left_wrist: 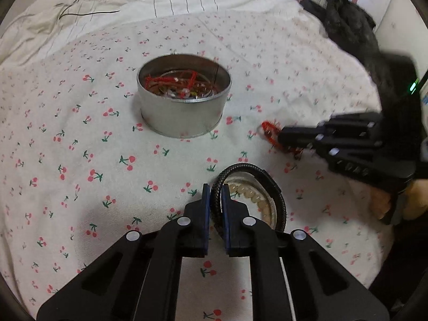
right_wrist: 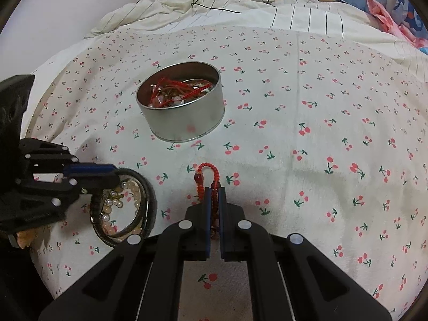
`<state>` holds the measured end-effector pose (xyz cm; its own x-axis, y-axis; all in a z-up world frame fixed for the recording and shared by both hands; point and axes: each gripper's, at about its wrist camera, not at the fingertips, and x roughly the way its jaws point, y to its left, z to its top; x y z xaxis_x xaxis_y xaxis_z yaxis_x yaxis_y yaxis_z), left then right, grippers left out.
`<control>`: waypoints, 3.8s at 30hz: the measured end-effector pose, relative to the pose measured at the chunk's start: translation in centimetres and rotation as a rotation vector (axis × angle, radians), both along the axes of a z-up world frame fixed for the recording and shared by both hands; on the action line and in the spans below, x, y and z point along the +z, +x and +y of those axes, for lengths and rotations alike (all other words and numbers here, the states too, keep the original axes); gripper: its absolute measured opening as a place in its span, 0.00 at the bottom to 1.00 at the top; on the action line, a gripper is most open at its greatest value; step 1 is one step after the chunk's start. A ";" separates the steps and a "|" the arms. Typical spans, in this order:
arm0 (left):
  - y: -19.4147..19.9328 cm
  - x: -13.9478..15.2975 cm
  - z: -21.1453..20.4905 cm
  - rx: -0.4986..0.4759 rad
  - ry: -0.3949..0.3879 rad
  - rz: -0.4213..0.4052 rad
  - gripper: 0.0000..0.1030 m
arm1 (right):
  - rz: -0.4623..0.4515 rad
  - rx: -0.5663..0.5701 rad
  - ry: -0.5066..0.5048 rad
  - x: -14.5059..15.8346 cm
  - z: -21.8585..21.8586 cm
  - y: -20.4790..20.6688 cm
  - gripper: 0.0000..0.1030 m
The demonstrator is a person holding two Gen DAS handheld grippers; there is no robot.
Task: Organize jewelry
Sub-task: 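Grasp the black cord bracelet with the left gripper while the right gripper holds the red bracelet, then lower both bracelets into the silver tin and open both grippers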
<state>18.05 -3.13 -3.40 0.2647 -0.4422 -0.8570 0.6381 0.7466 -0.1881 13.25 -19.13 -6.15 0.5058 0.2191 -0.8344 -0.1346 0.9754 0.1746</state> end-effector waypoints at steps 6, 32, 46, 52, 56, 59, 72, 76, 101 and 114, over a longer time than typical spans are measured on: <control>0.7 0.9 1.0 0.043 -0.074 0.019 0.07 | 0.010 -0.001 0.001 -0.2 0.0 0.0 0.05; 1.8 1.1 2.4 0.128 -0.109 0.023 0.08 | -0.060 0.007 0.145 2.0 -1.0 -0.4 0.07; 3.3 4.1 2.6 0.155 -0.162 -0.035 0.08 | -0.234 -0.052 0.283 5.4 -2.7 -1.0 0.08; 5.7 5.6 1.7 0.184 -0.183 -0.066 0.08 | -0.268 -0.085 0.305 5.7 -3.4 -1.3 0.08; 7.8 5.7 0.8 0.205 -0.175 -0.074 0.08 | -0.275 -0.100 0.310 5.7 -3.6 -1.4 0.08; 8.9 5.6 0.1 0.210 -0.166 -0.078 0.08 | -0.265 -0.106 0.306 5.5 -3.6 -1.3 0.08; 10.9 3.3 -1.4 0.234 -0.087 -0.082 0.08 | -0.272 -0.112 0.300 5.4 -3.4 -1.5 0.08; 10.9 2.6 -1.9 0.222 -0.059 -0.076 0.08 | -0.270 -0.109 0.301 5.4 -3.4 -1.4 0.08; 7.0 4.2 6.4 0.509 -0.062 -0.187 0.81 | -0.242 -0.165 0.704 4.9 -2.0 6.6 0.08; 6.7 5.3 6.3 0.499 -0.045 -0.210 0.84 | -0.171 -0.145 0.241 3.2 1.7 8.2 0.41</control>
